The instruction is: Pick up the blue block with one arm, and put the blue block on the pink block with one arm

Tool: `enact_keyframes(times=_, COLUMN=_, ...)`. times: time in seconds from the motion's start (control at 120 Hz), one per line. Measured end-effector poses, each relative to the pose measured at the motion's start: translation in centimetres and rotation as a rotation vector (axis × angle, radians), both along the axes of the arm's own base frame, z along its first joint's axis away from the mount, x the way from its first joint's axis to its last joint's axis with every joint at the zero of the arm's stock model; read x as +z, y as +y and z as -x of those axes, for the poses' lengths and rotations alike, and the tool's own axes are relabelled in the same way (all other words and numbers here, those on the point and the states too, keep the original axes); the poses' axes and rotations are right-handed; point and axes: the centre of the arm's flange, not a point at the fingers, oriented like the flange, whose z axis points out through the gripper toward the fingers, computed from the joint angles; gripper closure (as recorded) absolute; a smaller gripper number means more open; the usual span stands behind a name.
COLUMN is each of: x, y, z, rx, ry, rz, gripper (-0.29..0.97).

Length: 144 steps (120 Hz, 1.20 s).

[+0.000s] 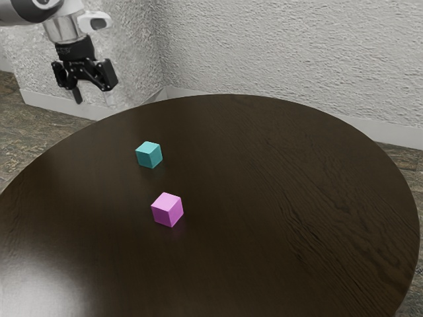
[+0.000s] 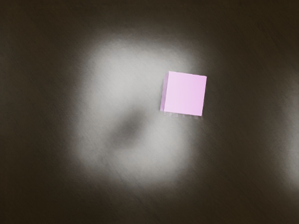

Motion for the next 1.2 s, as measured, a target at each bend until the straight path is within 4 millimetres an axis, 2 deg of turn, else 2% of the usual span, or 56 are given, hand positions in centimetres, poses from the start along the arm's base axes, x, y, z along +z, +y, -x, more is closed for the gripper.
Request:
enact_keyframes(times=0.083, x=1.2, y=0.1, z=0.7, rx=-0.004, ry=-0.024, rz=-0.024, gripper=0.02)
enact_keyframes(times=0.15, x=0.6, y=-0.1, z=0.2, rx=-0.013, ry=-0.022, rz=-0.033, gripper=0.02)
enact_keyframes(times=0.2, x=-2.3, y=-0.2, z=-1.7, rx=-0.019, ry=0.006, rz=-0.030, gripper=0.02)
enact_keyframes(times=0.25, x=-7.3, y=-0.2, z=-3.3, rx=-0.020, ry=0.050, rz=-0.026, gripper=0.02)
enact_keyframes(times=0.283, x=-10.0, y=0.3, z=-3.9, rx=-0.014, ry=0.060, rz=-0.025, gripper=0.03)
enact_keyframes(times=0.375, x=-16.8, y=4.1, z=-4.2, rx=0.039, ry=0.042, rz=-0.027, gripper=0.03)
enact_keyframes(times=0.45, x=-20.1, y=7.2, z=-4.0, rx=0.061, ry=-0.025, rz=-0.010, gripper=0.03)
enact_keyframes(times=0.483, x=-20.9, y=7.7, z=-4.0, rx=0.055, ry=-0.064, rz=-0.012, gripper=0.02)
enact_keyframes(times=0.558, x=-22.2, y=6.3, z=-4.8, rx=-0.010, ry=-0.154, rz=-0.040, gripper=0.03)
enact_keyframes(times=0.608, x=-23.5, y=6.1, z=-5.3, rx=-0.042, ry=-0.212, rz=-0.058, gripper=0.03)
enact_keyframes(times=0.733, x=-22.9, y=5.3, z=-6.6, rx=-0.114, ry=-0.352, rz=-0.107, gripper=0.03)
enact_keyframes(times=0.808, x=-24.2, y=5.7, z=-6.6, rx=-0.132, ry=-0.381, rz=-0.122, gripper=0.03)
enact_keyframes(times=0.875, x=-26.5, y=6.4, z=-5.6, rx=-0.137, ry=-0.411, rz=-0.108, gripper=0.03)
enact_keyframes(times=0.942, x=-26.7, y=5.6, z=-4.6, rx=-0.163, ry=-0.461, rz=-0.099, gripper=0.03)
enact_keyframes(times=1.033, x=-29.1, y=4.8, z=-2.6, rx=-0.201, ry=-0.516, rz=-0.092, gripper=0.04)
enact_keyframes(times=1.158, x=-33.5, y=6.3, z=-2.3, rx=-0.193, ry=-0.595, rz=-0.114, gripper=0.04)
enact_keyframes(times=1.2, x=-34.3, y=7.0, z=-2.4, rx=-0.182, ry=-0.629, rz=-0.125, gripper=0.04)
